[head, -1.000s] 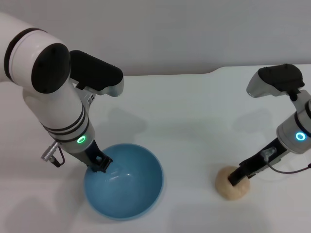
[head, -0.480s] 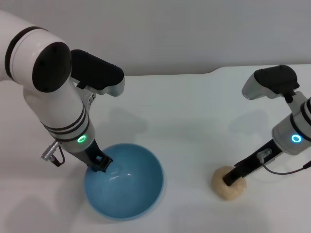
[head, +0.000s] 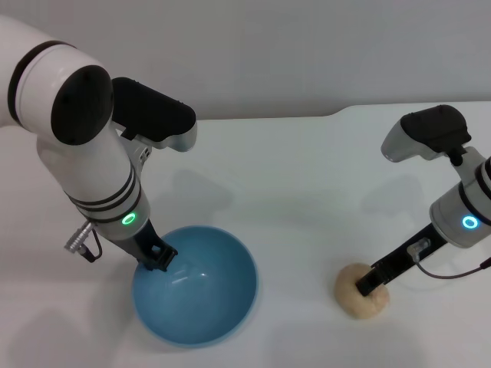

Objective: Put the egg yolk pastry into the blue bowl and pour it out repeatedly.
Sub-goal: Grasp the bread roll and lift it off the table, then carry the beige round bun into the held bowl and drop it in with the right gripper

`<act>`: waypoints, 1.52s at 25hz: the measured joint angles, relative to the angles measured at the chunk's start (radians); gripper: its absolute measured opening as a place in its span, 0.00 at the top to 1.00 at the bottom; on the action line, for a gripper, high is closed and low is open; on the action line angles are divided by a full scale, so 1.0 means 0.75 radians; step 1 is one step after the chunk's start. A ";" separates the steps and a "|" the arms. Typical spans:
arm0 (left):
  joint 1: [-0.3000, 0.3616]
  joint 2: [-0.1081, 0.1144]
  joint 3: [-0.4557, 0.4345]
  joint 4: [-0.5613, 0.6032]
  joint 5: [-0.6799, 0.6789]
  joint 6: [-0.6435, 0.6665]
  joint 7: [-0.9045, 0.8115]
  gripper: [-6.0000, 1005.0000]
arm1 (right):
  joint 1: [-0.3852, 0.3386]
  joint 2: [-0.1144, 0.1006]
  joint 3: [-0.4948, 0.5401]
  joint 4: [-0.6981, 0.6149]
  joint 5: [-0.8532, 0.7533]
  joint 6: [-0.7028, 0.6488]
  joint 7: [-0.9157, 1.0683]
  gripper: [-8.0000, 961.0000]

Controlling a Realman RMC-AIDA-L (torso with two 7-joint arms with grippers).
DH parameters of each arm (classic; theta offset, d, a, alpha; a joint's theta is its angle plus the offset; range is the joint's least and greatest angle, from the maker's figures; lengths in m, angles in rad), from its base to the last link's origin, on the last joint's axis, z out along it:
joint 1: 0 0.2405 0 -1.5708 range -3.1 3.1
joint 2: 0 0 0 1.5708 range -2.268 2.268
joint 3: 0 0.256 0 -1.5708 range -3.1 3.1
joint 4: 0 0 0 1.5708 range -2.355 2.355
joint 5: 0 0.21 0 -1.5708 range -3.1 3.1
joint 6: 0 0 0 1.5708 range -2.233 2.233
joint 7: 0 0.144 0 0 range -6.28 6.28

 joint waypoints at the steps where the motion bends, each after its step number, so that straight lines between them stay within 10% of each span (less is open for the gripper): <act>1: 0.000 0.000 0.000 0.000 0.000 0.000 0.000 0.99 | -0.002 0.000 -0.005 -0.004 -0.001 -0.003 -0.002 0.68; 26: -0.037 -0.004 0.001 -0.001 -0.001 -0.008 -0.004 0.99 | -0.114 0.001 -0.228 -0.685 0.382 -0.131 -0.115 0.84; 38: -0.070 -0.005 0.002 0.000 -0.004 -0.004 -0.012 1.00 | -0.111 0.003 -0.454 -0.653 0.557 0.041 -0.173 0.94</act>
